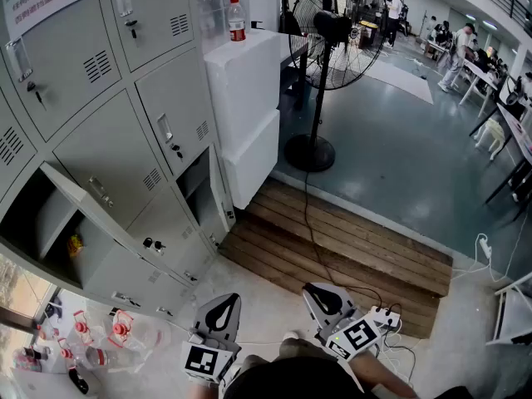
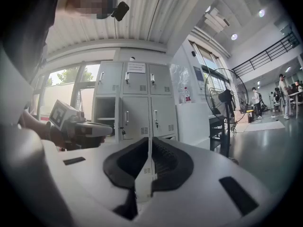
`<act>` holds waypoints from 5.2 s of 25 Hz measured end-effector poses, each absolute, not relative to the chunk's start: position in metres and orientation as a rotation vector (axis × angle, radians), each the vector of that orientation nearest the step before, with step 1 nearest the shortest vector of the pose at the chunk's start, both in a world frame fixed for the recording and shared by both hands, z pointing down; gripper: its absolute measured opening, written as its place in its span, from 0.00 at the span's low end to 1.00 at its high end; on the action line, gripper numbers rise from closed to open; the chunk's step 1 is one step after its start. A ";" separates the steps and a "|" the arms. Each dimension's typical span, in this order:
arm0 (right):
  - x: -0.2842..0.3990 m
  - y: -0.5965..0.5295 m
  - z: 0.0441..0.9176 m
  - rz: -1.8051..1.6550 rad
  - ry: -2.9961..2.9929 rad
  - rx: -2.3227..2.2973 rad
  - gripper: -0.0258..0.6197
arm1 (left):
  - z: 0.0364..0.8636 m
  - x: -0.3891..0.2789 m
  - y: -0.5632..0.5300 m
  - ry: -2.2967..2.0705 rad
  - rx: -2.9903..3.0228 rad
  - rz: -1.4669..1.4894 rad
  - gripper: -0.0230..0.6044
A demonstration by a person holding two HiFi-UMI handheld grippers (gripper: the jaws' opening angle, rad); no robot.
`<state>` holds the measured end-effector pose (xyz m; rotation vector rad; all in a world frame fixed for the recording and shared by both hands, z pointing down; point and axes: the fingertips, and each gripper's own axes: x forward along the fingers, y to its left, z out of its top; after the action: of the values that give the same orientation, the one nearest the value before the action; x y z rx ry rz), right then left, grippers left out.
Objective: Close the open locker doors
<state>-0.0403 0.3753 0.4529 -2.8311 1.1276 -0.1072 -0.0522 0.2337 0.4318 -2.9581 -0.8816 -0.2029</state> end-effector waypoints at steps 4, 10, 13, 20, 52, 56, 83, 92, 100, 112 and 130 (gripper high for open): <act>-0.028 0.390 0.453 -0.091 1.153 -2.827 0.10 | 0.433 -0.041 0.249 -0.868 -2.943 -0.201 0.05; -0.010 0.417 0.457 -0.079 1.170 -2.812 0.10 | 0.437 -0.026 0.270 -0.816 -2.945 -0.207 0.05; 0.006 0.435 0.455 -0.063 1.138 -2.779 0.10 | 0.435 -0.014 0.278 -0.777 -2.956 -0.203 0.05; 0.028 0.477 0.460 -0.070 1.103 -2.727 0.10 | 0.440 0.007 0.306 -0.727 -2.970 -0.233 0.05; 0.243 0.372 0.468 -0.161 0.957 -2.804 0.10 | 0.452 0.243 0.226 -0.990 -2.886 -0.253 0.05; 0.262 0.365 0.465 -0.161 1.016 -2.798 0.10 | 0.458 0.253 0.222 -0.964 -2.902 -0.271 0.05; 0.299 0.247 0.453 -0.170 1.981 -2.271 0.10 | 0.449 0.215 0.158 0.006 -3.094 -0.258 0.05; 0.257 0.181 0.438 -0.143 2.274 -1.994 0.10 | 0.450 0.154 0.119 0.389 -3.083 -0.265 0.05; 0.213 0.135 0.430 -0.129 2.441 -1.803 0.10 | 0.453 0.096 0.087 0.662 -3.041 -0.261 0.05; 0.143 0.072 0.420 -0.126 2.611 -1.623 0.19 | 0.446 0.018 0.048 0.917 -3.037 -0.222 0.05; 0.084 0.016 0.419 -0.119 2.665 -1.627 0.22 | 0.449 -0.043 0.001 0.946 -3.050 -0.208 0.05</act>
<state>0.0838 0.0161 0.4186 -1.6269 2.6648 -0.1186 -0.0427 0.0007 0.4489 -3.0502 0.9465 -0.2076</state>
